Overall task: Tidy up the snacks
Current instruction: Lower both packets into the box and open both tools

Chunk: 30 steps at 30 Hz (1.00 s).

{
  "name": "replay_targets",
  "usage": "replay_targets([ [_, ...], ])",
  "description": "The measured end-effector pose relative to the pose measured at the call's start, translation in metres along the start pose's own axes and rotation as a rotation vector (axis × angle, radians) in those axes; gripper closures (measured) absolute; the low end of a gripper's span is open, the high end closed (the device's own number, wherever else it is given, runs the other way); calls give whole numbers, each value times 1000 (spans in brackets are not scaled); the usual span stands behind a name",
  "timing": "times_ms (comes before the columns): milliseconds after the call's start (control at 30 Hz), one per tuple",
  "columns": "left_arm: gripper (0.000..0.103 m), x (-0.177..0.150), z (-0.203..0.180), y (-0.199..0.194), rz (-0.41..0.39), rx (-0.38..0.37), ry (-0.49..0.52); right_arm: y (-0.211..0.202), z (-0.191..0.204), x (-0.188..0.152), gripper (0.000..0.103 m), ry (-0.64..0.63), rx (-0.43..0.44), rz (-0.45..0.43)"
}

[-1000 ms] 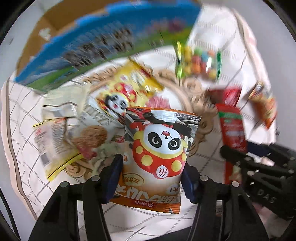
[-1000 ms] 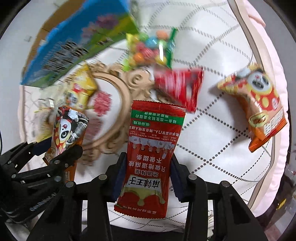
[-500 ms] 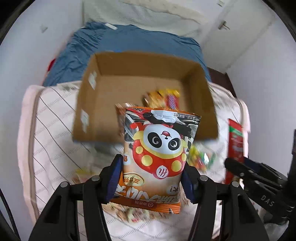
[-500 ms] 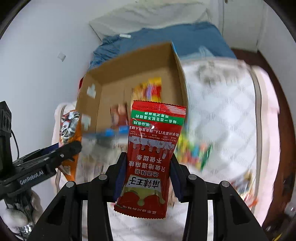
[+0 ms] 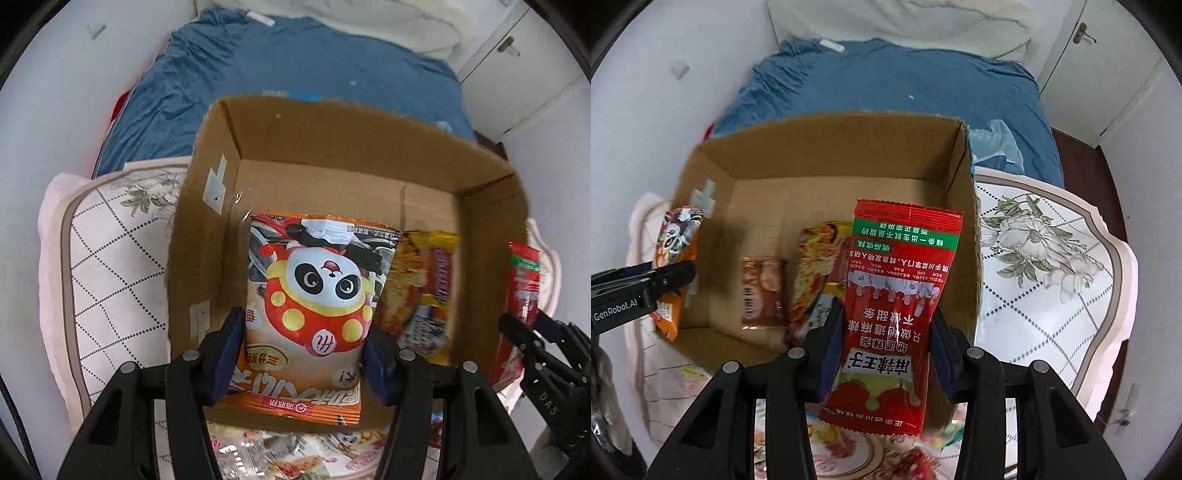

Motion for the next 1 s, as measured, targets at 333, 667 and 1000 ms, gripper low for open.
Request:
replay_targets([
  [333,13,-9,4,41,39,27,3,51,-2,-8,21,5,27,104],
  [667,13,-15,1,29,12,5,-4,44,5,-13,7,31,38,73],
  [1000,13,-34,-3,-28,-151,21,27,-8,3,-27,3,67,48,-44],
])
Point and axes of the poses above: each gripper's, at about its wrist camera, not at the fingertips, and y roughly the way its jaws point, z to its left, x to its top, the point moved 9 cm from there along y, roughly the way its jaws point, and after that the axes turned 2 degrees about x, right-handed, at the moved point
